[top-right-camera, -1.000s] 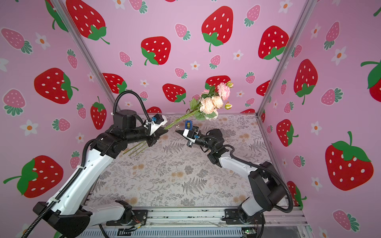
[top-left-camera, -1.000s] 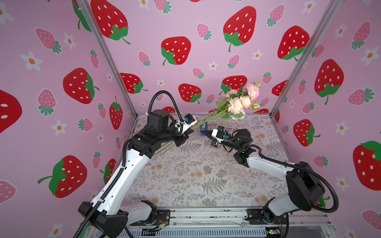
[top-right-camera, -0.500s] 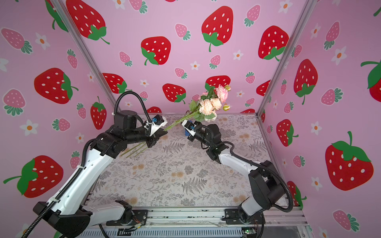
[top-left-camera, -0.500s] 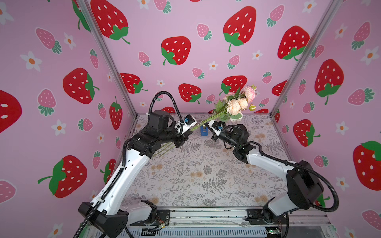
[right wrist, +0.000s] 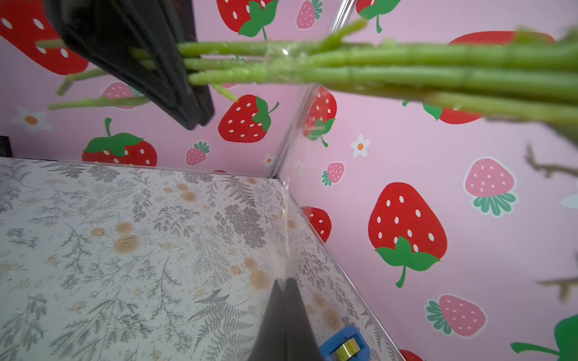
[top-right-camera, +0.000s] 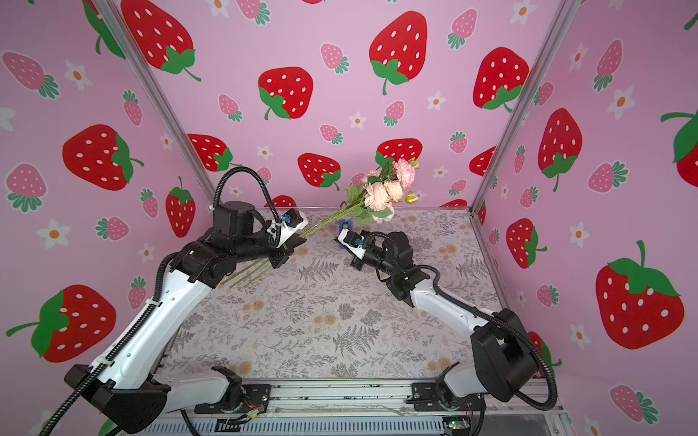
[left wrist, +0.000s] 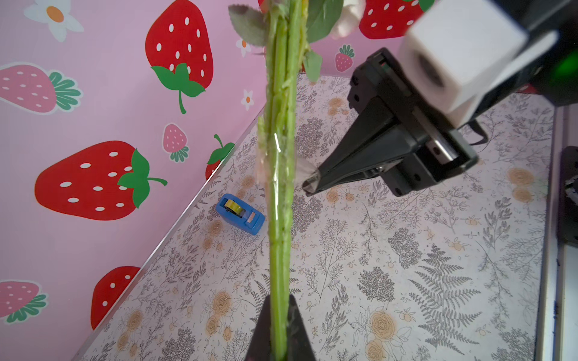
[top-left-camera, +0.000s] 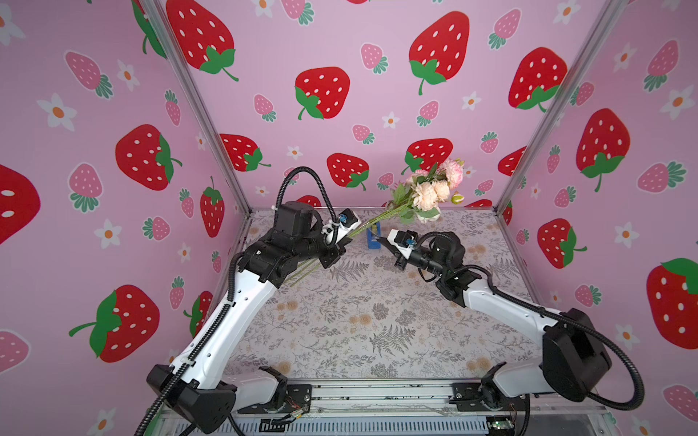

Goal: Wrap bouquets with tape
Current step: Wrap the tape around the bouquet.

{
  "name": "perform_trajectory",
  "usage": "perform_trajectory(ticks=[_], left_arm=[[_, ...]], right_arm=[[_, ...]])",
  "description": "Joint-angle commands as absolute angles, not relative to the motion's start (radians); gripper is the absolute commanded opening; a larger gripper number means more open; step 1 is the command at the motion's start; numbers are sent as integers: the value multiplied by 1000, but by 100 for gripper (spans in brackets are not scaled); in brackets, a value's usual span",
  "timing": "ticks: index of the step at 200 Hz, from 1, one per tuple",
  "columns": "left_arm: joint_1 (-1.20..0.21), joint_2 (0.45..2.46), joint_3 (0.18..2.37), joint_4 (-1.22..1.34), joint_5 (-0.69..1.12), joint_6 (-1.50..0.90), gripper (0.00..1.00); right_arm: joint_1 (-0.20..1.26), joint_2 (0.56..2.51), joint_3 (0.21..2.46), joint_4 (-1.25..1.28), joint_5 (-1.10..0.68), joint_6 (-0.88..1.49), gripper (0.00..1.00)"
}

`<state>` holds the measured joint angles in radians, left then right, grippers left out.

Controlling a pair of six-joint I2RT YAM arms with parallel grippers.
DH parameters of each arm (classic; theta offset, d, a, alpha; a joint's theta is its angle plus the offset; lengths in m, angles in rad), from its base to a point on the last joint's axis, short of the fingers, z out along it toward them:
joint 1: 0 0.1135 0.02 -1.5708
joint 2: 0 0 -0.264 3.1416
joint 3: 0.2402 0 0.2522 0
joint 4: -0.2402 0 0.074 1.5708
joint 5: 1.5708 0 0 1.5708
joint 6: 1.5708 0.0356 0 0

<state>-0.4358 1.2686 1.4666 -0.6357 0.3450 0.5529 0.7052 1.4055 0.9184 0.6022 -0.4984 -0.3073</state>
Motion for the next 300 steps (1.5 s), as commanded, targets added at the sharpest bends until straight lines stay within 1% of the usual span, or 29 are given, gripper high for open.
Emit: perform_trajectory(ticks=[1,57,79,101,107,139,167,194,215,221,226,256,274,286,300], left_arm=[[-437,1271,1449,-560,296,564,0],[-439,1286,1368,-589,184,666,0],[-446,1297,1355,-618,152,721,0],[-469,1300,1332,-646,143,792,0],[-478,1299,1322,-646,104,812,0],[-512,1295,1299,-632,38,871,0],[-514,1274,1281,-574,56,883,0],[-513,1264,1260,-547,67,892,0],[-511,1259,1246,-543,73,893,0],[-511,1259,1245,-543,74,893,0],[-512,1259,1243,-544,74,894,0],[-512,1251,1236,-548,81,879,0],[-508,1247,1224,-551,80,867,0],[-498,1243,1223,-555,98,846,0],[-480,1238,1228,-559,130,813,0]], right_arm=[[732,1348,909,571,-635,-280,0],[752,1339,1028,589,-732,-196,0],[753,1362,1084,589,-721,-181,0],[752,1392,1146,559,-653,-163,0],[752,1402,1165,543,-631,-159,0],[753,1467,1288,380,-512,-149,0],[752,1535,1364,237,-430,-166,0],[753,1609,1474,124,-298,-126,0],[752,1644,1547,95,-243,-145,18],[751,1653,1565,89,-230,-155,25],[750,1661,1589,81,-211,-161,29],[746,1728,1750,-6,-89,-230,34],[742,1748,1800,-15,-4,-278,41],[736,1751,1830,-22,39,-299,41],[730,1730,1839,-30,36,-324,40]])
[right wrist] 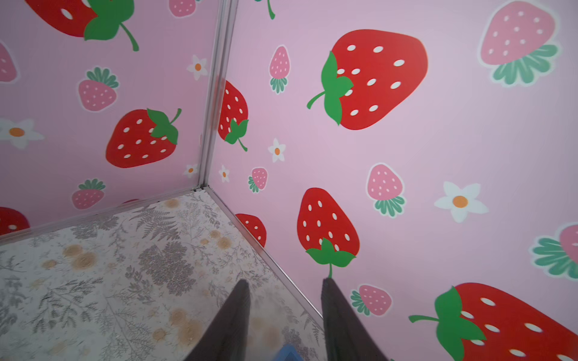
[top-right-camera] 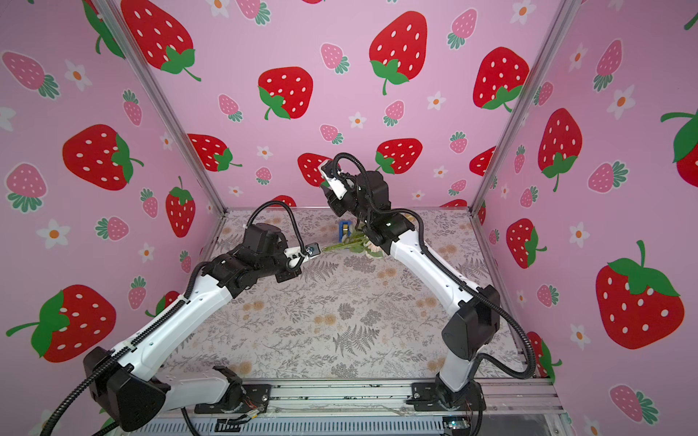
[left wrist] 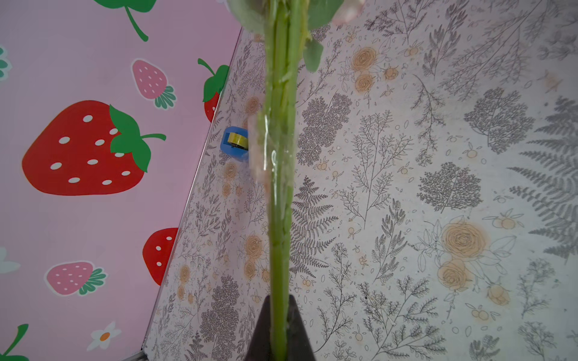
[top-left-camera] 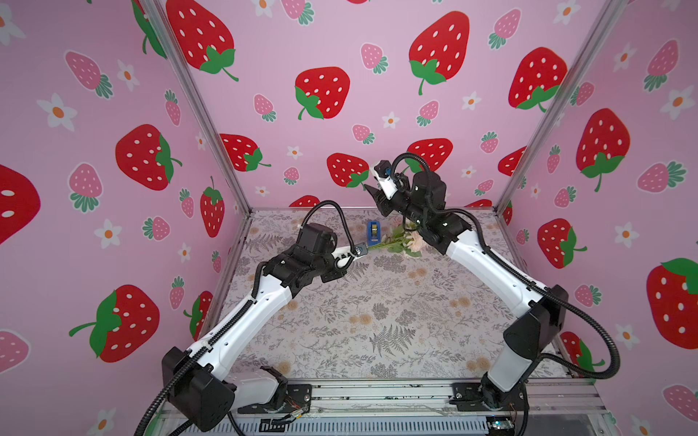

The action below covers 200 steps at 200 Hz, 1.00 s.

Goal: Wrap bouquets with tape
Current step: Wrap the tape around the bouquet.

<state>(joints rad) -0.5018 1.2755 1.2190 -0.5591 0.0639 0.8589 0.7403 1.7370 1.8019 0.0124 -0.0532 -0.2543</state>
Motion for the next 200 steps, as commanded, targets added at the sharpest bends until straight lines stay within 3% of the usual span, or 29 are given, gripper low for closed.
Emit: perform_trajectory(ticks=[1,25,49,98,142,183,200], left_arm=[[-479,1238,1228,-560,145,810,0],[-451,1232,1236,-559,210,781,0],[-418,1230,1244,-511,246,703,0],[-353,1247,1307,-456,456,520,0],[-353,1239,1385,-458,588,417,0],[-360,1230,1433,-490,652,364,0],[-365,1226,1445,-508,662,352,0]], right_arm=[[730,1727,1837,-30,36,-324,40],[728,1626,1736,-11,-50,-423,38],[729,1453,1487,123,-170,-512,34],[731,1155,1037,476,-540,-408,43],[731,1117,804,666,-536,-353,46],[728,1226,801,786,-468,-395,51],[720,1296,838,851,-453,-389,59]])
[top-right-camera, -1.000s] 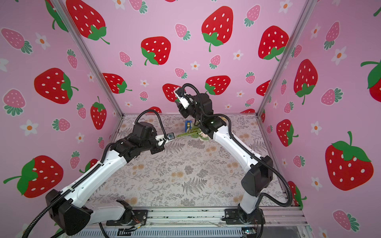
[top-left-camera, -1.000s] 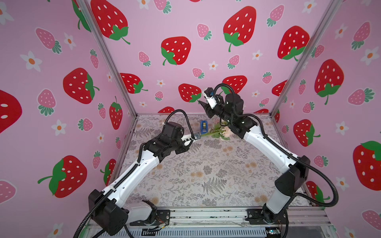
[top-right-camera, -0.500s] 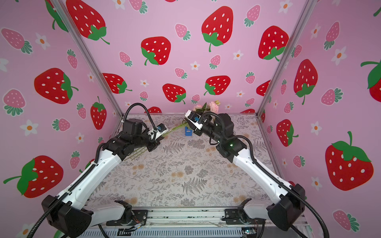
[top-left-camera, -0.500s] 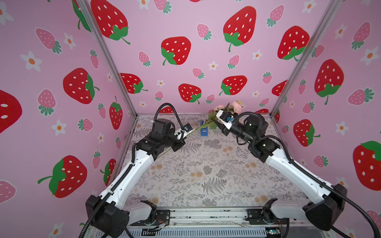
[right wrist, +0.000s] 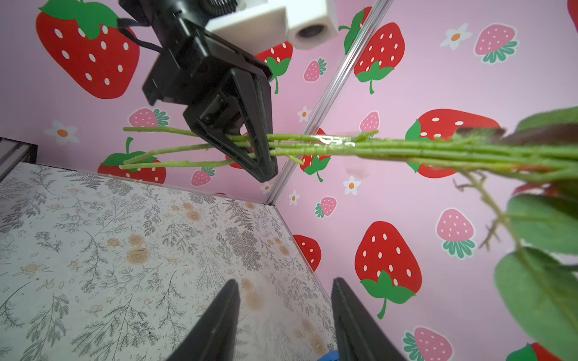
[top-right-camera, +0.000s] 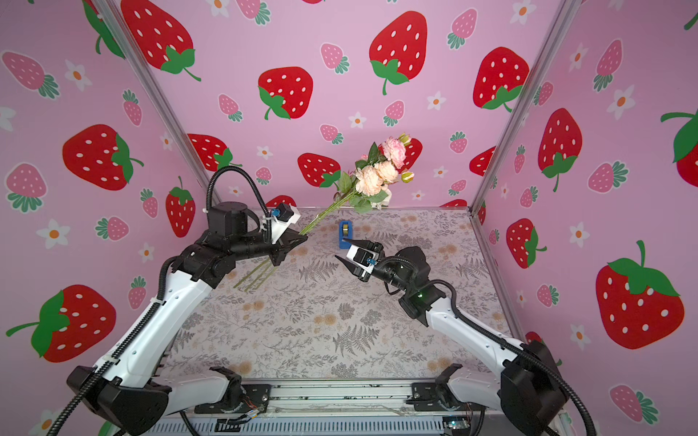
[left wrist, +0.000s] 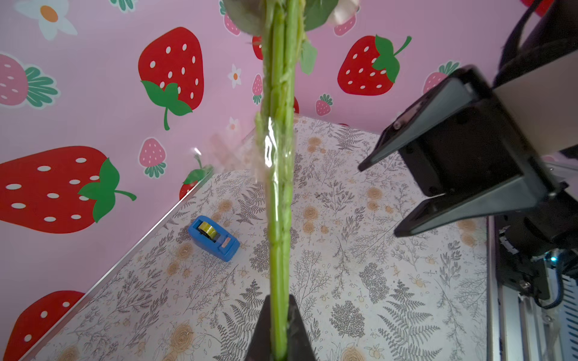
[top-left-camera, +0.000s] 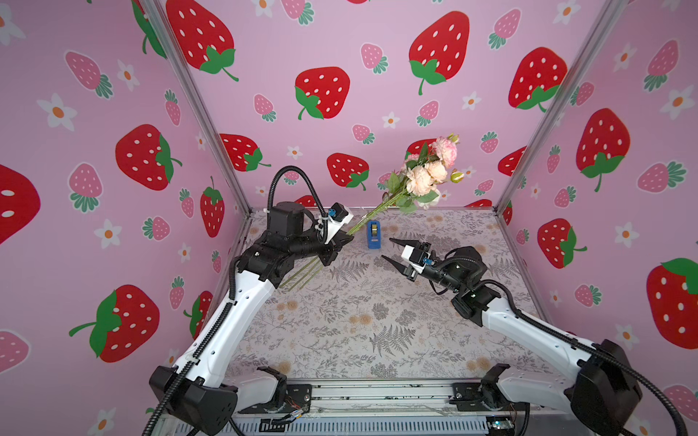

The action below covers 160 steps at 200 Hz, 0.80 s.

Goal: Wrap bouquets with tape
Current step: Wrap the tape around the bouquet.

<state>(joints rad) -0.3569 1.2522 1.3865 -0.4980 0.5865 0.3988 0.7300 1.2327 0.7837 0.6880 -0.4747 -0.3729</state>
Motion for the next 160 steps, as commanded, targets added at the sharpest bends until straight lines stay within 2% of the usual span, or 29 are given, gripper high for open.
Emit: perform_trajectory(ticks=[1,29,160], left_arm=[[-365,1225,1445,-509,662,352,0],[-369,1218,1454,-543,674,342,0],[-376,1209,1453,-558,686,311,0]], right_arm=[[719,1300,840,856,-452,-388,59],[700,1399,906,942,-486,-374,64],[689,1588,1112,986,-622,-398,65]])
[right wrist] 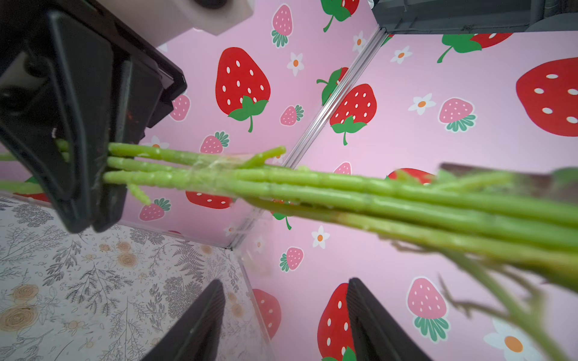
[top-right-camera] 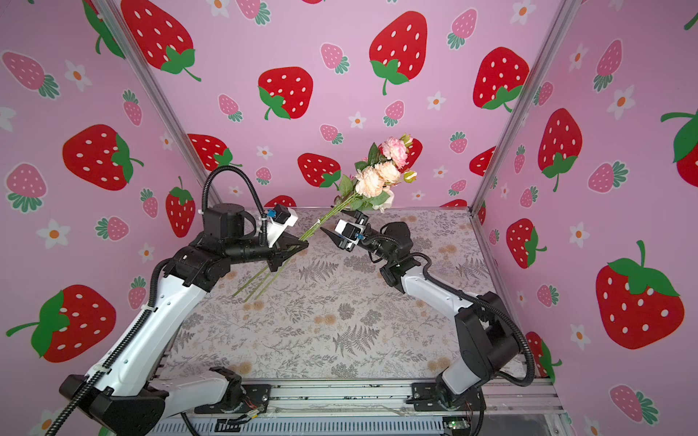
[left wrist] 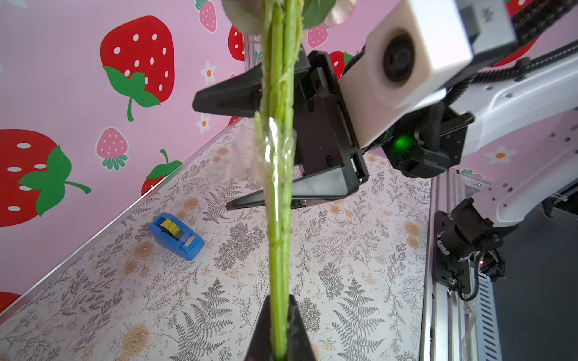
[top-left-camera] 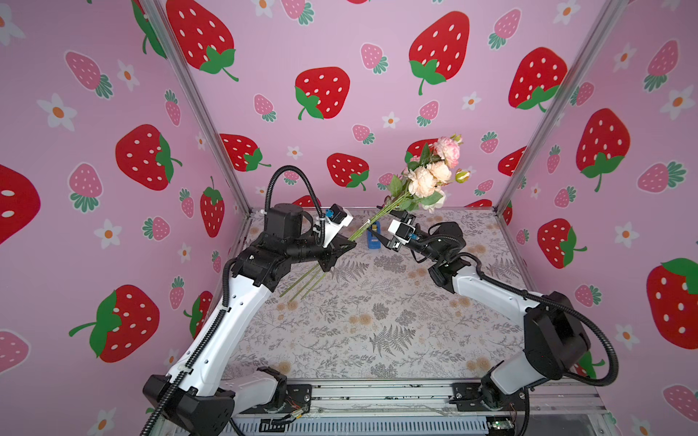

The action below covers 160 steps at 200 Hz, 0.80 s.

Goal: Wrap bouquets with tape
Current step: Wrap the tape around the bouquet.

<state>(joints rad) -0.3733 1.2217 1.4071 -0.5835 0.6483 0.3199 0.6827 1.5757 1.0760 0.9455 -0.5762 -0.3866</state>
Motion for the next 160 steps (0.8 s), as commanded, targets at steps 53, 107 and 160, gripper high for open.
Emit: perform_trajectory(ticks=[53,107,160], left_arm=[[-379,1216,1462,-556,680,313,0],[-381,1226,1474,-560,673,316,0],[-383,1239,1485,-579,646,345,0]], right_arm=[[703,1617,1138,991,-641,-398,54],[709,1621,1127,1003,-650,-390,38],[709,1585,1076,999,-633,-403,11]])
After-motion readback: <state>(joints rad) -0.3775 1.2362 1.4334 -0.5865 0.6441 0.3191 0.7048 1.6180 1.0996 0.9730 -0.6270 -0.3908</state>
